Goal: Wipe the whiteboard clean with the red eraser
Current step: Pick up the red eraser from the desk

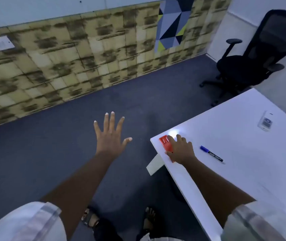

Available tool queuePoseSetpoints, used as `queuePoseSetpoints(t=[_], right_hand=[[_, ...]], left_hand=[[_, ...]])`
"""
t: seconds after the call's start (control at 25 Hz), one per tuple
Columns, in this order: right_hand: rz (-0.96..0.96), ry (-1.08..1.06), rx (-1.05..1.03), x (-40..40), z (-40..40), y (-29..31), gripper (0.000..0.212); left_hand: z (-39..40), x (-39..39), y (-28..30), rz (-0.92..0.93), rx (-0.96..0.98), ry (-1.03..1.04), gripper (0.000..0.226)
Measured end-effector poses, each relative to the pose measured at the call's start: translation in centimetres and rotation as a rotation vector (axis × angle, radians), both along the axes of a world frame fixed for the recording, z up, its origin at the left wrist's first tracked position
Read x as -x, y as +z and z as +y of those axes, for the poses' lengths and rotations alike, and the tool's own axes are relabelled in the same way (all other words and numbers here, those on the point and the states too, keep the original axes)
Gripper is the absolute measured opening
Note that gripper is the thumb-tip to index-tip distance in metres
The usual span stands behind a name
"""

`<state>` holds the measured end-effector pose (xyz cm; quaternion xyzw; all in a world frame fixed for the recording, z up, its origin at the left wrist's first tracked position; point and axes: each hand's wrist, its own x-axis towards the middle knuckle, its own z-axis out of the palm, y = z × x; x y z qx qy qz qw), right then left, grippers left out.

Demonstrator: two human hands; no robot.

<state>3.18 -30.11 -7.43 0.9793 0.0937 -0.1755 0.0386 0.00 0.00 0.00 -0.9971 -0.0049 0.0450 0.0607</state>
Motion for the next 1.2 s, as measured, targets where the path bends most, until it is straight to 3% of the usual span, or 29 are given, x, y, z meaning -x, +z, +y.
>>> queuePoseSetpoints(t=[0.44,0.68,0.96,1.2], right_hand=[[0.094,-0.029,0.017,-0.1,1.2,-4.1,0.076],[0.067,-0.034,-0.059,-1.5,4.9,-1.3,0.081],[-0.109,0.145,-0.317,-5.7,19.8,7.6,0.087],[-0.248,0.387,-0.481,-8.1,38.5,17.3,0.085]], left_hand=[[5.6,3.9,-4.4,0.055,-0.032,0.233,0.090],[8.9,3.8,-3.6,-0.010,-0.025,0.261,0.090],[15.5,1.2,0.8,-0.130,0.035,0.262,0.087],[30.3,-0.7,8.3,-0.305,0.077,0.344,0.085]])
